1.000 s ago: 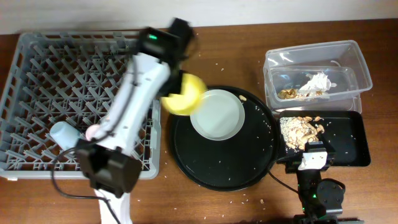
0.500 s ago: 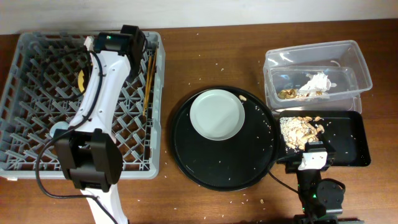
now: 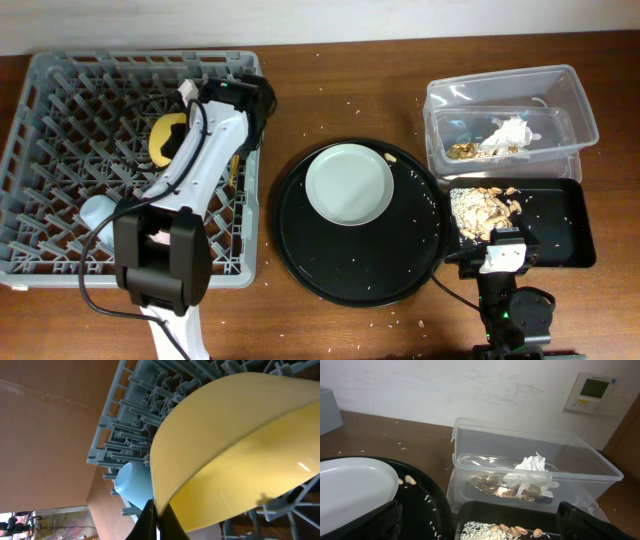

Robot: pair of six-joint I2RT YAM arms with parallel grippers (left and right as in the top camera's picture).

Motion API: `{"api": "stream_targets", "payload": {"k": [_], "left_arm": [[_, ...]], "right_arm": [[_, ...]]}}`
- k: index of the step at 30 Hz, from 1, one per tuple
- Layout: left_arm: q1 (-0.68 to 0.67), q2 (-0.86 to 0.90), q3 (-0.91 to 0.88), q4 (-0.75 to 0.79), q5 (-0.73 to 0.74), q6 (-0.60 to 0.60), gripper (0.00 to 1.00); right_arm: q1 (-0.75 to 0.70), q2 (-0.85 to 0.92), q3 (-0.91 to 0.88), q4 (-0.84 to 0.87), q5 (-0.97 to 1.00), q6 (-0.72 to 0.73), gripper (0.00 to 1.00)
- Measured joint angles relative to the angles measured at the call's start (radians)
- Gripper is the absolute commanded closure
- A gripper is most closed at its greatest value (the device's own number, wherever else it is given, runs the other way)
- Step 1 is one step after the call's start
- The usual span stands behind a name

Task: Sort waste into correct bins and load items into the dishwasher rack
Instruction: 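Place the yellow bowl into the dish rack with left gripper, then grasp the white plate edge with the left gripper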

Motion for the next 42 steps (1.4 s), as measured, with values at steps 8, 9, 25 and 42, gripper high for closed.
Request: {"api": "stream_targets", "payload": {"k": [8, 9, 25, 42], "left_arm": [[-0.033, -0.003, 0.034, -0.137, 0.286, 0.003, 0.24], [-0.033, -0.014, 0.066, -0.136, 0.383, 0.036, 0.25], [-0.273, 0.077, -0.112, 0.461, 1.037, 0.428, 0.51], [-0.179, 0.095, -0.121, 0.427, 0.999, 0.406, 0.83]], "right_arm": [[0.000, 0.000, 0.000, 0.000, 0.000, 0.000, 0.01], [0.000, 0.000, 0.000, 0.000, 0.000, 0.000, 0.02], [0.000, 0.000, 0.000, 0.000, 0.000, 0.000, 0.02], [0.000, 0.000, 0.000, 0.000, 0.000, 0.000, 0.02]]}}
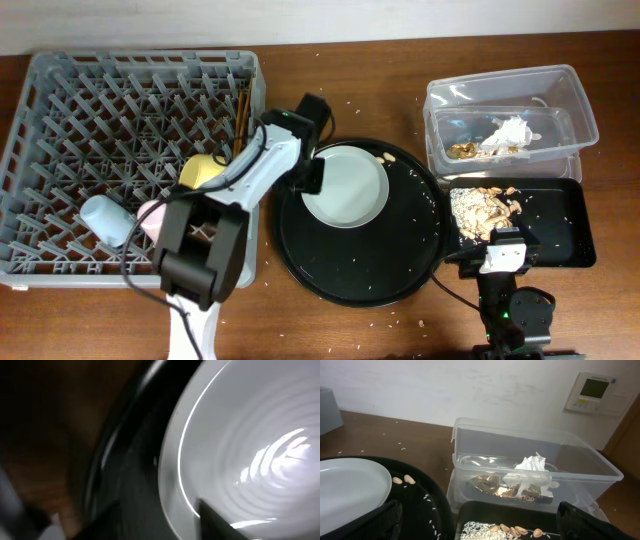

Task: Sort waste into correct bins and load items into the dishwasher rack
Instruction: 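Grasp the white plate edge with the left gripper, then lift the white plate into the dish rack with left gripper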

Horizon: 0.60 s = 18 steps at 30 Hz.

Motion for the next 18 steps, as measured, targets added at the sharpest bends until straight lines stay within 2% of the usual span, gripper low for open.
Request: {"api": "stream_targets", "payload": {"k": [2, 3, 8, 12, 15, 16, 18], "left_arm": [[0.000, 0.027, -0.010, 0.004, 0.013, 0.004, 0.89], [0.000, 0.030, -0.010, 0.004, 0.026, 0.001, 1.00], [0.034, 0.025, 0.000, 0.001, 0.186, 0.020, 1.00], [0.125, 0.008, 0.121, -0.174, 0.259, 0.042, 1.00], [0.237, -0.081, 0.272, -0.308, 0.114, 0.046, 1.00], [0.306, -0.216, 0.347, -0.358, -0.107, 0.043, 1.00], [0.313, -0.269, 0.357, -0.406, -0.269, 0.037, 1.00]], "right_arm": [[0.000, 0.000, 0.000, 0.000, 0.000, 0.000, 0.02], [0.000, 0.000, 0.000, 0.000, 0.000, 0.000, 0.01], [0.000, 0.000, 0.000, 0.000, 0.000, 0.000, 0.02], [0.000, 0.000, 0.000, 0.000, 0.000, 0.000, 0.02], [0.000, 0.000, 0.000, 0.000, 0.000, 0.000, 0.02], [0.000, 0.000, 0.000, 0.000, 0.000, 0.000, 0.02], [0.000, 0.000, 0.000, 0.000, 0.000, 0.000, 0.01]]}}
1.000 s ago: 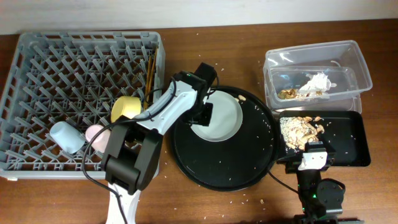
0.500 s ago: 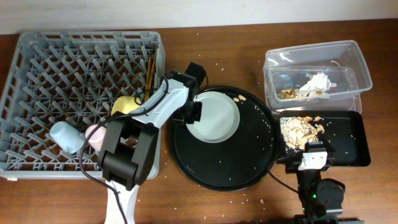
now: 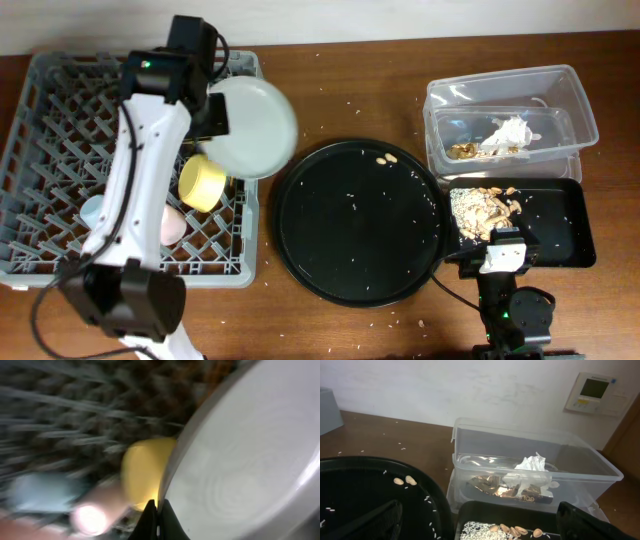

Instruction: Sort waste into correct bins and load items into the dishwasher rack

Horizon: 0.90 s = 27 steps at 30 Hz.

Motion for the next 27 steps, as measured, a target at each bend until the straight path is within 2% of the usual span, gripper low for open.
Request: {"api": "stream_targets", "payload": {"k": [1, 4, 8, 11, 15, 22, 27], "left_arm": [[0.001, -0.006, 0.000, -0.029, -0.067, -0.002, 1.00], [0.061, -0.016, -0.002, -0.064, -0.418, -0.006, 1.00], [0.080, -0.016, -0.002, -0.059, -0.623, -0.068, 1.00], [0.095, -0.016, -0.002, -0.043, -0.699, -0.100, 1.00], [0.098, -0.016, -0.013, -0.041, -0.726, -0.119, 1.00], [0.082, -0.016, -0.222, -0.014, -0.729, -0.216, 1.00], [0.075, -0.016, -0.237, -0.014, -0.801, -0.236, 1.00]], "right_arm": [[0.000, 0.000, 0.000, 0.000, 0.000, 0.000, 0.02], [0.000, 0.000, 0.000, 0.000, 0.000, 0.000, 0.02], [0.000, 0.000, 0.000, 0.000, 0.000, 0.000, 0.02], [0.000, 0.000, 0.000, 0.000, 0.000, 0.000, 0.01], [0.000, 0.000, 0.000, 0.000, 0.000, -0.001, 0.02], [0.000, 0.000, 0.000, 0.000, 0.000, 0.000, 0.02], [0.000, 0.000, 0.000, 0.000, 0.000, 0.000, 0.02]]}}
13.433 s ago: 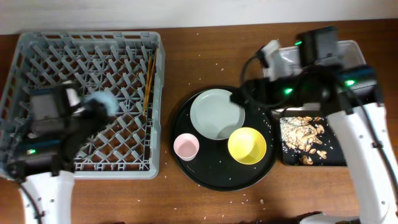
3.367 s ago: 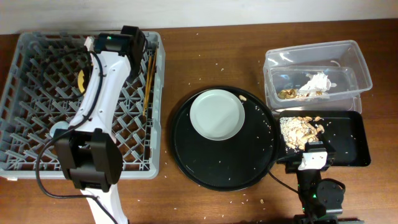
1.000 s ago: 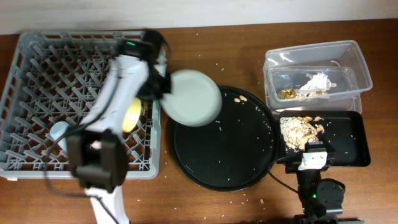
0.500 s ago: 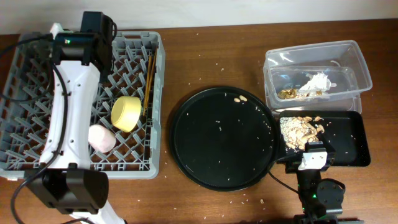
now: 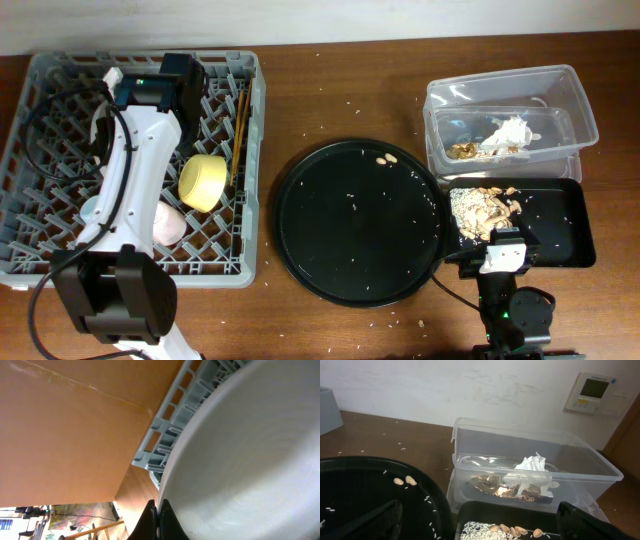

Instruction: Sort waste into correct bins and load items into the dishwasher rack

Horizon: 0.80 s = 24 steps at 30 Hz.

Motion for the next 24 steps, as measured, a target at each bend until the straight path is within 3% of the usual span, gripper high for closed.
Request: {"api": "stream_targets", "payload": {"k": [11, 15, 24], "left_arm": [[0.000, -0.010, -0.008, 0.159, -0.143, -0.002, 1.00], [0.004, -0.010, -0.023, 0.207, -0.040, 0.005, 1.00], [0.008, -0.012, -0.046, 0.158, 0.123, 0.011, 1.00]], "right_arm": [[0.000, 0.000, 0.000, 0.000, 0.000, 0.000, 0.02], [0.000, 0.000, 0.000, 0.000, 0.000, 0.000, 0.02], [0.000, 0.000, 0.000, 0.000, 0.000, 0.000, 0.02]]}}
